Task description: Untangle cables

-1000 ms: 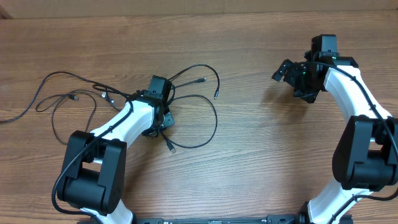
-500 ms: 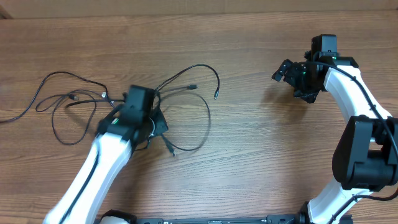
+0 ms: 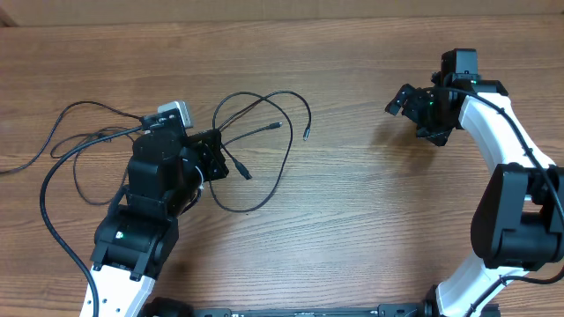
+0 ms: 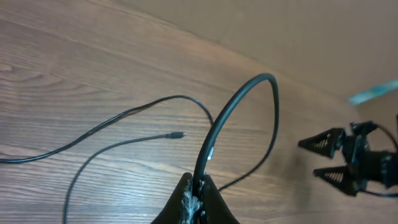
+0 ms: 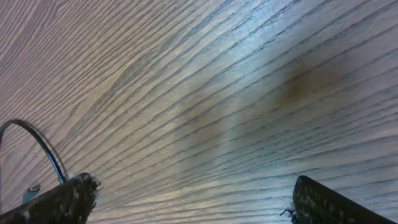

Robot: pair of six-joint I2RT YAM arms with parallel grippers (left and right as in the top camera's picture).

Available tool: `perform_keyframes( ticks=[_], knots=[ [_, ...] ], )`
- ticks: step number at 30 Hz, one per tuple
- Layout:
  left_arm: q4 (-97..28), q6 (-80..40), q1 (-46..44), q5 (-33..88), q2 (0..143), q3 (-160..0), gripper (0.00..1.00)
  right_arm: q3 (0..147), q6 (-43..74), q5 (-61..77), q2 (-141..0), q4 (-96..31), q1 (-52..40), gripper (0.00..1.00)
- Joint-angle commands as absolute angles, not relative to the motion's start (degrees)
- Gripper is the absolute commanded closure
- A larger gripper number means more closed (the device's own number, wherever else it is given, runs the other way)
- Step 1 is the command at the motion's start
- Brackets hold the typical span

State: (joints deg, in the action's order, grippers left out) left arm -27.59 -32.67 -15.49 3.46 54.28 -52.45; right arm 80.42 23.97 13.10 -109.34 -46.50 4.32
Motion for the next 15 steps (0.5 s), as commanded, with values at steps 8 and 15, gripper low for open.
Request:
perform_keyframes(
  ticks=[8, 15],
  knots=[
    [-31.7, -20.3, -15.2, 2.4, 64.0, -52.9, 0.96, 81.3, 24.0, 12.9, -107.9, -46.4, 4.3, 0.0],
    [-31.3, -17.2, -15.2, 2.3, 75.8, -52.9, 0.95, 81.3, 24.0, 12.9, -107.9, -46.4, 4.3, 0.0]
  ],
)
